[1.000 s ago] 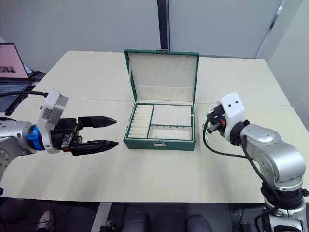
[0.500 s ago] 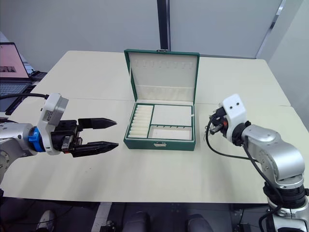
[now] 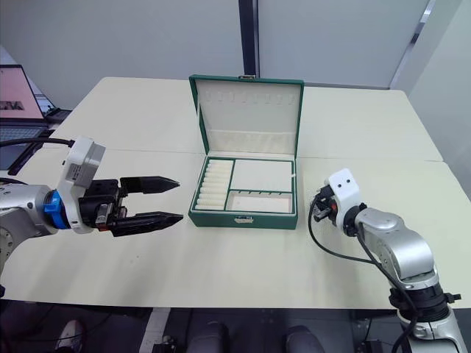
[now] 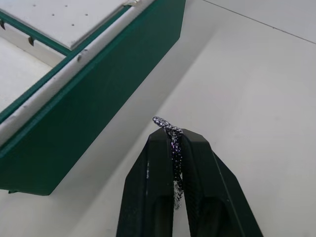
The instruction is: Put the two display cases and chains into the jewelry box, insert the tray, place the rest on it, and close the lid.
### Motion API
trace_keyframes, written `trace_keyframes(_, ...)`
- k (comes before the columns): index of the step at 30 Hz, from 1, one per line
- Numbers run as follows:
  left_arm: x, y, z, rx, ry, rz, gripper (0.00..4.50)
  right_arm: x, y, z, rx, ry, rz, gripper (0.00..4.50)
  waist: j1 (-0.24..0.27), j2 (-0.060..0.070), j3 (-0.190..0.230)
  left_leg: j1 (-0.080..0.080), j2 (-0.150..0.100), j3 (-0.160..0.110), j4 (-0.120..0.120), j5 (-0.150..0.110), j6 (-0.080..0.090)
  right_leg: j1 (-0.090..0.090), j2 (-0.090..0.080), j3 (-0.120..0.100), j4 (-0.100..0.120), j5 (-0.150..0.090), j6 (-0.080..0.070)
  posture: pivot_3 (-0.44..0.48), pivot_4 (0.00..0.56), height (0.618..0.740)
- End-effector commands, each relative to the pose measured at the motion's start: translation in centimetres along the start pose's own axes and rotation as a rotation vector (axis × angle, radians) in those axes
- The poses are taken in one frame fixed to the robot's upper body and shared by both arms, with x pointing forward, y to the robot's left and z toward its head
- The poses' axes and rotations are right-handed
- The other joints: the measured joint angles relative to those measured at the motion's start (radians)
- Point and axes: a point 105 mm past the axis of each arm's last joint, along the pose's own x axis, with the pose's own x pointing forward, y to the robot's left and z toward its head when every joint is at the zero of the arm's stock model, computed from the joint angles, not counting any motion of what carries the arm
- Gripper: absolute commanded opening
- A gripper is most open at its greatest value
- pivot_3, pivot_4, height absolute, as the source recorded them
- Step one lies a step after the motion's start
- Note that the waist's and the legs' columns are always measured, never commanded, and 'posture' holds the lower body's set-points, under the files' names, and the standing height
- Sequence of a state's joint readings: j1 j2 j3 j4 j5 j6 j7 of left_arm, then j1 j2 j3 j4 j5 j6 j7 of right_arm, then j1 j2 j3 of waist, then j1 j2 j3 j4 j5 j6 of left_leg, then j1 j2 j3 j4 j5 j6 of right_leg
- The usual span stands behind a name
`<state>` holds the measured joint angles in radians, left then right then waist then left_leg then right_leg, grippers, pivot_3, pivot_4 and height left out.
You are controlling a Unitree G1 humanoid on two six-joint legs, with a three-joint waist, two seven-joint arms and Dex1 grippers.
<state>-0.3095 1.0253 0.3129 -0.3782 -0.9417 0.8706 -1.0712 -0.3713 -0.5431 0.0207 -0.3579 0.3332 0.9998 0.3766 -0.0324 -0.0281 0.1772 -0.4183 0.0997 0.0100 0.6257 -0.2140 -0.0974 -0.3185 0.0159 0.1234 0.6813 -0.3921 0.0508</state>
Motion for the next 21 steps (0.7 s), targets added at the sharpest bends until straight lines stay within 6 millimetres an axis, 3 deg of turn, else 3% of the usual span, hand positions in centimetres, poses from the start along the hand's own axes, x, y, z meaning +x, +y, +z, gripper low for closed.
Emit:
trace_keyframes(1, -0.5, -0.2, 1.2, 0.051, -0.015, 0.013, 4.5, -0.3, -0.3, 0.8, -0.021, -0.033, -0.009, 1.44, 0.0, 0.0, 0.0, 0.0, 0.0, 0.0, 0.0, 0.0, 0.0, 0.0, 0.0, 0.0, 0.0, 0.0, 0.0, 0.0, 0.15, 0.74)
trace_keyframes(11, -0.5, -0.1, 1.1, 0.048, -0.011, 0.015, 4.5, -0.7, 0.5, -0.4, -0.03, -0.004, 0.012, 4.48, 0.0, 0.0, 0.0, 0.0, 0.0, 0.0, 0.0, 0.0, 0.0, 0.0, 0.0, 0.0, 0.0, 0.0, 0.0, 0.0, 0.15, 0.74)
trace_keyframes(21, -1.0, 0.0, 0.3, 0.049, -0.008, 0.016, 4.5, 0.7, 0.3, -2.3, -0.021, 0.029, -0.002, 4.48, 0.0, 0.0, 0.0, 0.0, 0.0, 0.0, 0.0, 0.0, 0.0, 0.0, 0.0, 0.0, 0.0, 0.0, 0.0, 0.0, 0.15, 0.74)
